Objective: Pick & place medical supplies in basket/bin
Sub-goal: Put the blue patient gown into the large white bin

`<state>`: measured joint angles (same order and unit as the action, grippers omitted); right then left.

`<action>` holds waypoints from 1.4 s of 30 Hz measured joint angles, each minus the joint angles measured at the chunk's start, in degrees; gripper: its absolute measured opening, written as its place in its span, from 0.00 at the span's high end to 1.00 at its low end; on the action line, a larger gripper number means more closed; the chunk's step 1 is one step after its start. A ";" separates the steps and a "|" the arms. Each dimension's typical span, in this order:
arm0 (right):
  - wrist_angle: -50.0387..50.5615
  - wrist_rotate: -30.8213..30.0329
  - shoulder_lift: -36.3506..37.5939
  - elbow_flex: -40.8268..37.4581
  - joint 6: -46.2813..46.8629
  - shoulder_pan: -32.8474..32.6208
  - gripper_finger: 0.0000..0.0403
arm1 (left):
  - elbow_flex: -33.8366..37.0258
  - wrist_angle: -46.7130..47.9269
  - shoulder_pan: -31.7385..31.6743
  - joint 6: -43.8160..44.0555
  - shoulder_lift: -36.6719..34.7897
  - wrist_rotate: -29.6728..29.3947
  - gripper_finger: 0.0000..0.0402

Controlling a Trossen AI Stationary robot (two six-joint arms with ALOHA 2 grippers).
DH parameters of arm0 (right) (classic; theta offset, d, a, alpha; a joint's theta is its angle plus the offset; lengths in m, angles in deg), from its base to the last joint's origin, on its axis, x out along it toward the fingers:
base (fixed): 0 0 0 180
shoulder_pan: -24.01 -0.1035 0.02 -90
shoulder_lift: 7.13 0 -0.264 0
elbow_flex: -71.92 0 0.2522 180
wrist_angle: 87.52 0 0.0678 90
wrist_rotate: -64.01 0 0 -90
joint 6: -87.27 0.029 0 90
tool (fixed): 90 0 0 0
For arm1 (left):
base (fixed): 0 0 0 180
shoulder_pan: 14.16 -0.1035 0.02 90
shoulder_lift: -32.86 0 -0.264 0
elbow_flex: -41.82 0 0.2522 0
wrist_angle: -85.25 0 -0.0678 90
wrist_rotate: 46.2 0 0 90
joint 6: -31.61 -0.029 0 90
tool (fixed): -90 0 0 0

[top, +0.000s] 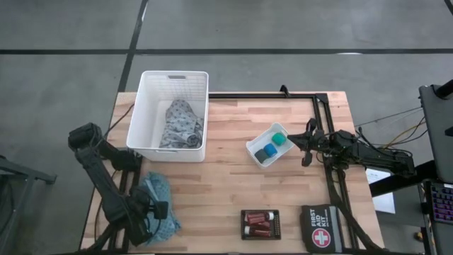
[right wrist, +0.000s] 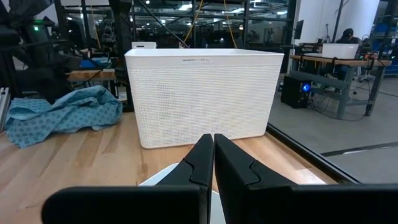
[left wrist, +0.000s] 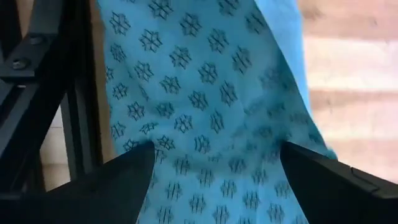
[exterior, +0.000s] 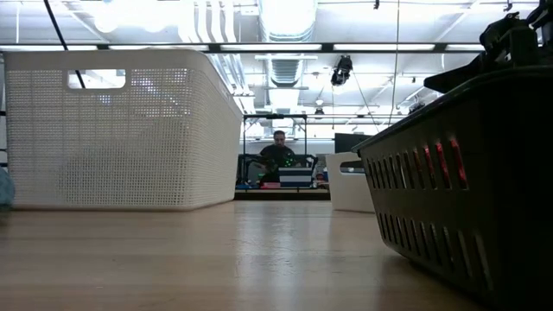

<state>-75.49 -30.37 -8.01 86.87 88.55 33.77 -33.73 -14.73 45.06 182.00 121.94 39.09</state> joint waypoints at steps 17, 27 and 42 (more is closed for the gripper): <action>0.00 -0.01 0.00 0.00 0.00 0.01 0.97 | 11.97 -15.89 -0.11 4.04 -0.19 -0.85 0.12; -0.01 -0.01 0.00 0.00 0.00 0.01 0.97 | 16.47 -21.20 -0.22 4.19 -0.35 -0.70 0.13; -0.02 -0.02 0.00 0.00 0.00 0.02 0.97 | 16.86 -22.01 -0.50 4.01 -0.20 -1.57 0.40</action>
<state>-75.51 -30.39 -8.01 86.87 88.55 33.79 -16.87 -36.74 44.56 186.01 121.74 37.52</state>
